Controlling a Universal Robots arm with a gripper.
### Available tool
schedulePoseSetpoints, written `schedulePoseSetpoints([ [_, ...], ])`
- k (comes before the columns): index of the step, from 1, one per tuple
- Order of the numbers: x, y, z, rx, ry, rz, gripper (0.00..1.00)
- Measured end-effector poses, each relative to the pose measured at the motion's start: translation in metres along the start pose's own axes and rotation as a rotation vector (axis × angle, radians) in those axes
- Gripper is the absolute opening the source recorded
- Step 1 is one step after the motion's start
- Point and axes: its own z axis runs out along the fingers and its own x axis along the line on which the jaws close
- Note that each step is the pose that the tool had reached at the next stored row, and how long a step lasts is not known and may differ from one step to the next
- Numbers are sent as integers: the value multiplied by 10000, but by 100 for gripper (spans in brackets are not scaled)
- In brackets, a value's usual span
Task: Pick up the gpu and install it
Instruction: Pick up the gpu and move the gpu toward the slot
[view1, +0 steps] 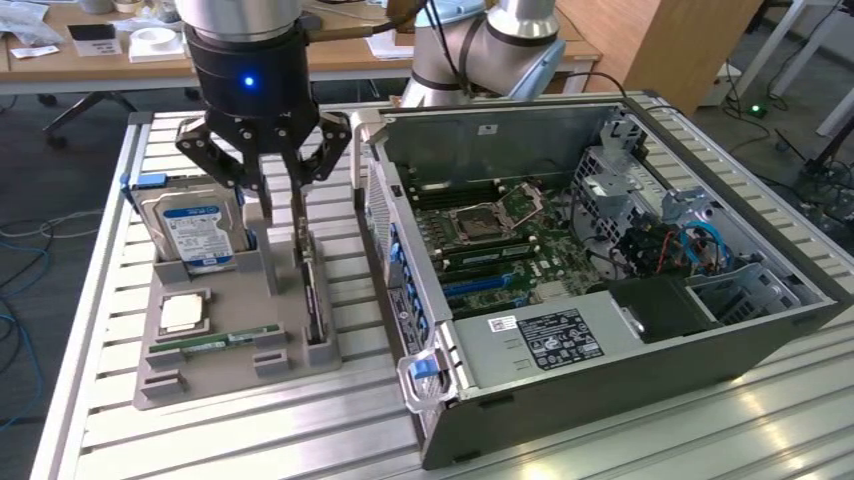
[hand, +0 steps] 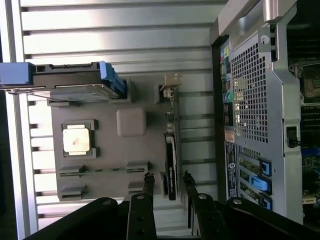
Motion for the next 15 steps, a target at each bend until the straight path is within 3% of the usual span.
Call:
schedulePoseSetpoints([
  [15,6,-11,254,0,1,0,36],
])
